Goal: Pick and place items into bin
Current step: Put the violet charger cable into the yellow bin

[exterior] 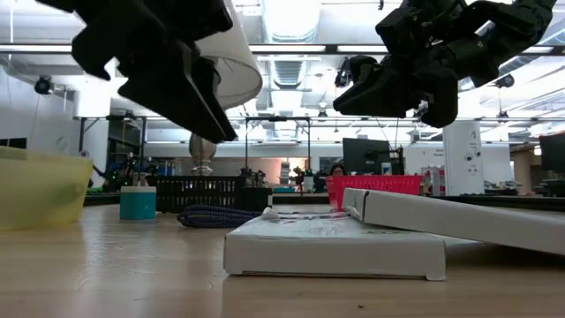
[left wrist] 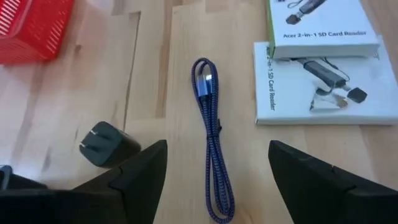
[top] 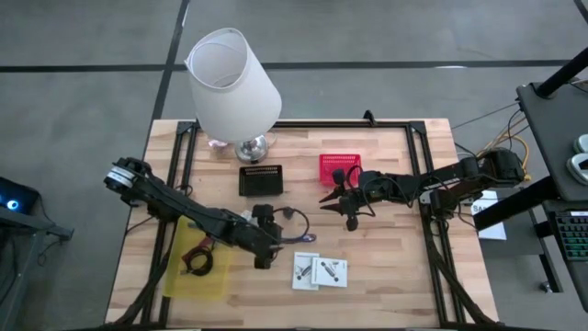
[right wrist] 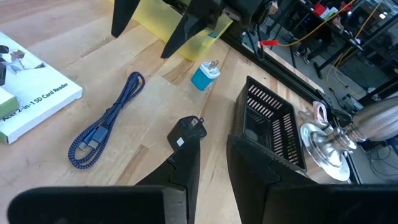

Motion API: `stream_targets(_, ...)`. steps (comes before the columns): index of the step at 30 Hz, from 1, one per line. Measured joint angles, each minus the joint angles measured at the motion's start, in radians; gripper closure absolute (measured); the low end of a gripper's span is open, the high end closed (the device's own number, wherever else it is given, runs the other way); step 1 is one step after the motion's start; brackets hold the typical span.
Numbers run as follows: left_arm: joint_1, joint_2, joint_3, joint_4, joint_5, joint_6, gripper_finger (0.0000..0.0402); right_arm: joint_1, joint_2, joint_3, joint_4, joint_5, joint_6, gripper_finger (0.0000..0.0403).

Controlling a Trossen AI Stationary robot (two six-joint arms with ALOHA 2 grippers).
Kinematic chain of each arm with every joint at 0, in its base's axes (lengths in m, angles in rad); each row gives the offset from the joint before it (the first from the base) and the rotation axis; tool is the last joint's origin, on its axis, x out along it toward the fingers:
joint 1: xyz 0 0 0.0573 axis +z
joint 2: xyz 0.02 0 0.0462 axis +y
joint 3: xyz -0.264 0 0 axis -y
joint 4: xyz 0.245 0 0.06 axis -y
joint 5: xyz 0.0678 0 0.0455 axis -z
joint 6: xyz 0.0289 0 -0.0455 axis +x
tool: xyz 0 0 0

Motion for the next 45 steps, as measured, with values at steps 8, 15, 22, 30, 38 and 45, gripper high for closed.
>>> stream_targets(8, 0.000, 0.056, -0.074, 0.105, 0.032, -0.028, 0.0139, 0.000, 0.000, 0.000, -0.001, 0.002, 0.000, 0.0335)
stream_targets(15, 0.000, 0.105, -0.071, 0.113, 0.035, -0.027, 0.0139, 0.000, 0.000, 0.000, 0.000, 0.002, 0.000, 0.0335)
stream_targets(22, 0.013, 0.130, -0.070, 0.107, 0.034, -0.027, 0.0139, 0.000, 0.000, 0.000, 0.000, 0.002, 0.000, 0.0335)
stream_targets(30, 0.041, 0.155, -0.070, 0.105, 0.053, -0.030, 0.0139, 0.000, 0.000, 0.000, 0.000, 0.002, 0.000, 0.0335)
stream_targets(38, 0.054, 0.161, -0.069, 0.105, 0.079, -0.031, 0.0146, 0.000, 0.000, 0.000, 0.000, 0.001, 0.000, 0.0335)
stream_targets(45, 0.068, 0.167, -0.068, 0.106, 0.126, -0.031, 0.0192, 0.000, 0.000, 0.000, 0.000, 0.001, 0.000, 0.0335)
